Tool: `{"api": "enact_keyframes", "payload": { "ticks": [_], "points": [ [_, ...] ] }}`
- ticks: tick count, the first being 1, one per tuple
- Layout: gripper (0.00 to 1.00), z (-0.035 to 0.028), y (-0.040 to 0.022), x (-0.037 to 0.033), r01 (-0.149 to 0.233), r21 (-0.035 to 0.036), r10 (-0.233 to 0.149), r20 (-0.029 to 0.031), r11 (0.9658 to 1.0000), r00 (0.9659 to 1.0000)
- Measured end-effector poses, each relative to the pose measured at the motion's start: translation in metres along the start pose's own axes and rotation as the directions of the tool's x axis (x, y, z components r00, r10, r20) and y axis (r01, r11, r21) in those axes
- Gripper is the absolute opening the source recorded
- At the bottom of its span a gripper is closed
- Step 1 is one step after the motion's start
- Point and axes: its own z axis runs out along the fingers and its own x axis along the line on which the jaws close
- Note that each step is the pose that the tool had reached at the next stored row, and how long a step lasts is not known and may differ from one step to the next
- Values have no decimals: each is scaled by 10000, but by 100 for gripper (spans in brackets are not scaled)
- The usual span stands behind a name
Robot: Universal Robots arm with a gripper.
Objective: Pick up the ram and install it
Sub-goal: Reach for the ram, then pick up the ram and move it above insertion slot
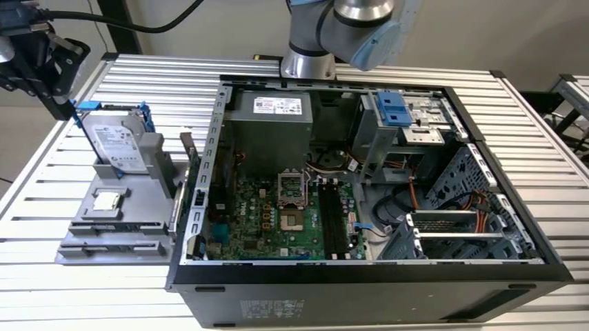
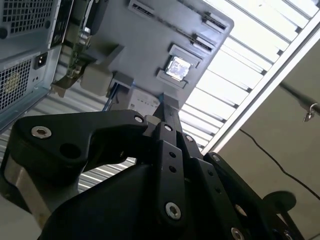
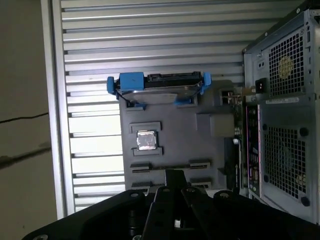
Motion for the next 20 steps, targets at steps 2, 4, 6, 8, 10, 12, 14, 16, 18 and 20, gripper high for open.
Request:
{"api": "enact_keyframes", "payload": {
  "ticks": [2,4,6,8,10,12,14,16,18,20],
  "points": [
    [0,-3,-35,-2,25,1,-25,-2,10000,10000],
    [0,-4,-62,-5,74,0,-74,-4,10000,10000],
    [0,-6,-86,-6,131,-1,-131,-8,9999,9999],
    [0,-7,-113,-8,187,-3,-187,-11,9998,9998],
    [0,-9,-144,-11,230,-3,-230,-14,9997,9997],
    [0,-11,-179,-13,259,-4,-259,-16,9997,9997],
    [0,-13,-216,-16,287,-5,-287,-17,9996,9996],
    [0,-15,-254,-18,314,-5,-314,-19,9995,9995],
    [0,-17,-291,-21,341,-6,-341,-20,9994,9994],
    [0,-19,-329,-24,368,-6,-368,-22,9993,9993]
  ]
}}
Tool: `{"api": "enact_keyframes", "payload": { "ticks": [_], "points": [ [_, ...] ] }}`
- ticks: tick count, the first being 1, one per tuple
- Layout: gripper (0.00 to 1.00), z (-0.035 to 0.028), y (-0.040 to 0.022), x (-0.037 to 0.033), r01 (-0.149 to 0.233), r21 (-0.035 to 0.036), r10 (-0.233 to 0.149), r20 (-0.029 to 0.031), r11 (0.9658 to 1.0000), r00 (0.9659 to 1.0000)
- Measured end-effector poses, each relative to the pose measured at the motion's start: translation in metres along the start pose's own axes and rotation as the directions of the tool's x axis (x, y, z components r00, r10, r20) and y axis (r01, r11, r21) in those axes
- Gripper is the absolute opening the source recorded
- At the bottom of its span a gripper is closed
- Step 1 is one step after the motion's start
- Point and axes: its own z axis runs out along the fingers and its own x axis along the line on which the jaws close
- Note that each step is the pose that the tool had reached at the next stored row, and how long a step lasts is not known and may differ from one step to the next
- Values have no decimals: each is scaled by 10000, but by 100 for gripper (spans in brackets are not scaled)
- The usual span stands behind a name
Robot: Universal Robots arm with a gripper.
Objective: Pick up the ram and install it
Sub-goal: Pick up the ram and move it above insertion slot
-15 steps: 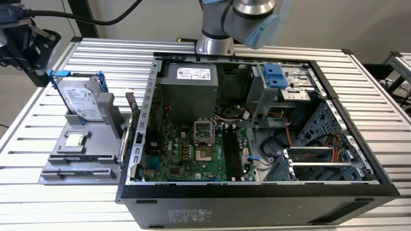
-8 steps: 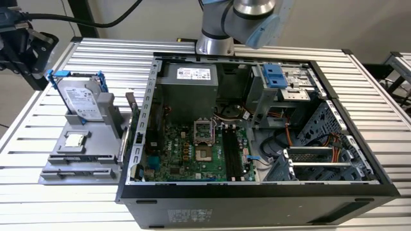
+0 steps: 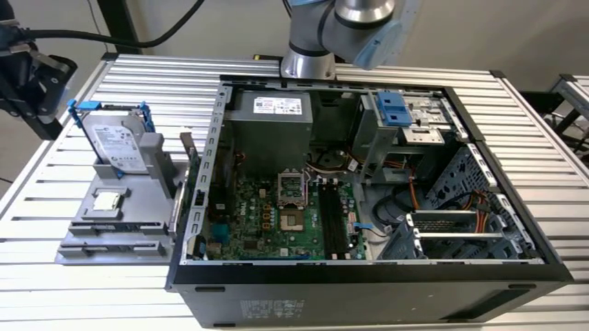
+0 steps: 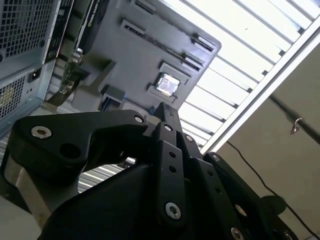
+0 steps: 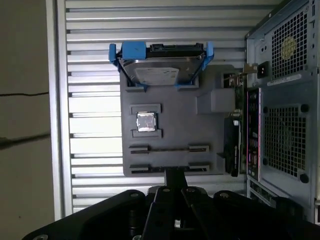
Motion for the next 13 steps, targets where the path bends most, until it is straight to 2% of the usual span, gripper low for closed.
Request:
{"api": "enact_keyframes", "payload": {
  "ticks": [7,13],
  "points": [
    [0,-7,-121,-4,90,-1,-90,-5,10000,10000],
    [0,-8,-133,-5,118,-2,-118,-6,9999,9999]
  ]
}}
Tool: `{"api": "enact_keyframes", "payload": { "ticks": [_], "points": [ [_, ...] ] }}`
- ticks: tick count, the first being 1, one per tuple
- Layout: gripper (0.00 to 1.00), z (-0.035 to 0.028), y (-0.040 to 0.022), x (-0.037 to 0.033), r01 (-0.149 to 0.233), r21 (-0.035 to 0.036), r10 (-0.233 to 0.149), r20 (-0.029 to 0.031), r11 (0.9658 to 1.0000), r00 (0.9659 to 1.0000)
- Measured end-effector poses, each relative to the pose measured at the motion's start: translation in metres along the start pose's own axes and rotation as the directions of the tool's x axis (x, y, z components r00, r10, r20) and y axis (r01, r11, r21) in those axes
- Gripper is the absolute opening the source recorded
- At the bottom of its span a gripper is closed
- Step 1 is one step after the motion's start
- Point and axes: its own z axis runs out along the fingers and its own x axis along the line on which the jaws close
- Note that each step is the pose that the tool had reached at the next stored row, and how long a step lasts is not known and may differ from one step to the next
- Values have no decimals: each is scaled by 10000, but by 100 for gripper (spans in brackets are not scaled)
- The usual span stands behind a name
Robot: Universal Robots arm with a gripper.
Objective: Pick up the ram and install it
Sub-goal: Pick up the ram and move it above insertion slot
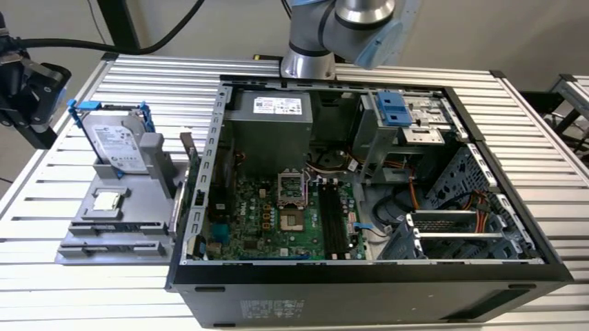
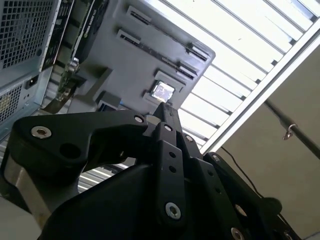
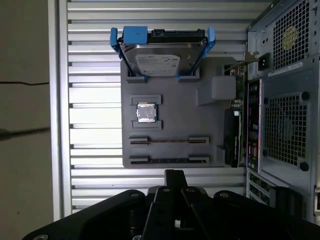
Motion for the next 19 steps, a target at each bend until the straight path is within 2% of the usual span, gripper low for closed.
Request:
{"api": "enact_keyframes", "payload": {
  "ticks": [12,15,19],
  "points": [
    [0,0,0,0,69,-1,-69,-4,10000,10000],
    [0,1,0,0,398,-8,-398,-23,9992,9992],
    [0,0,0,0,1002,-21,-1002,-58,9950,9949]
  ]
}}
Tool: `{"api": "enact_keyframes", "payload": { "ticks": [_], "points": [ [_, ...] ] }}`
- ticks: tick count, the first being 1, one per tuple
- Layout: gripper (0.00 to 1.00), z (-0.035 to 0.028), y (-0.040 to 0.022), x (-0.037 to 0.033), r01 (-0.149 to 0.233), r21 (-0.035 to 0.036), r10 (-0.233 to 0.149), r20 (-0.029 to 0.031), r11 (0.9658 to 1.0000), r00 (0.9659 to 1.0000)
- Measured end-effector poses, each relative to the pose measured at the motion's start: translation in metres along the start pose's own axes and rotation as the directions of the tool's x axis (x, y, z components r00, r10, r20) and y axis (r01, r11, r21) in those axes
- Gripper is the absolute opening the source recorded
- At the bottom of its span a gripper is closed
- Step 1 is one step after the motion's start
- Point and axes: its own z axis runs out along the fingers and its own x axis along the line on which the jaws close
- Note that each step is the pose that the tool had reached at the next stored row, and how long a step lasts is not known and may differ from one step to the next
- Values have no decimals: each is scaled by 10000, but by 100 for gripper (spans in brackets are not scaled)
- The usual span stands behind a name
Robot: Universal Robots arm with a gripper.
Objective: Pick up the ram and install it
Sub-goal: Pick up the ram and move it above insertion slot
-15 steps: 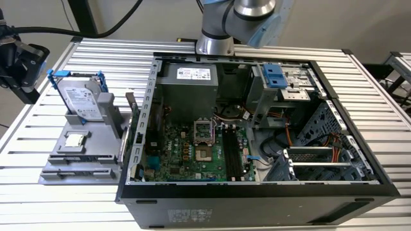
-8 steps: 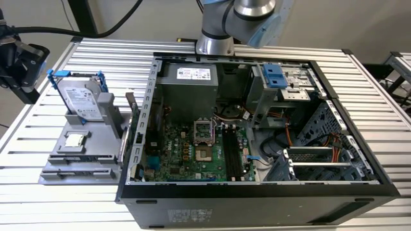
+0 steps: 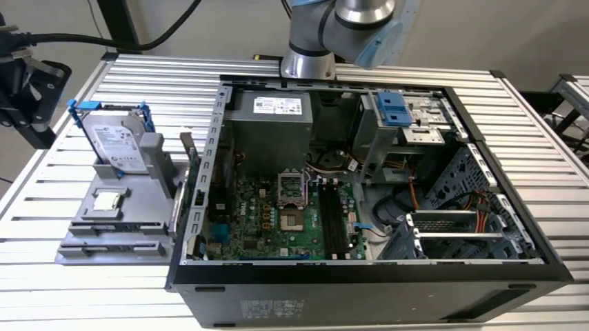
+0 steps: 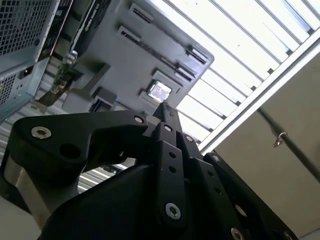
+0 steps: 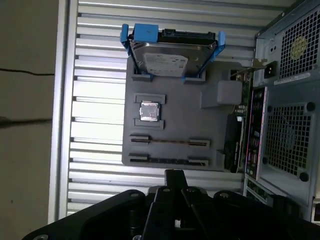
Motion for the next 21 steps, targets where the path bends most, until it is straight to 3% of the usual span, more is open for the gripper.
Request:
{"api": "enact_keyframes", "payload": {
  "ticks": [5,10,16,21],
  "points": [
    [0,0,0,0,692,-14,-692,-40,9976,9976],
    [0,0,0,0,1396,-31,-1396,-80,9902,9902],
    [0,0,0,0,2234,-56,-2235,-126,9747,9746],
    [0,0,0,0,2932,-79,-2933,-165,9560,9559]
  ]
}}
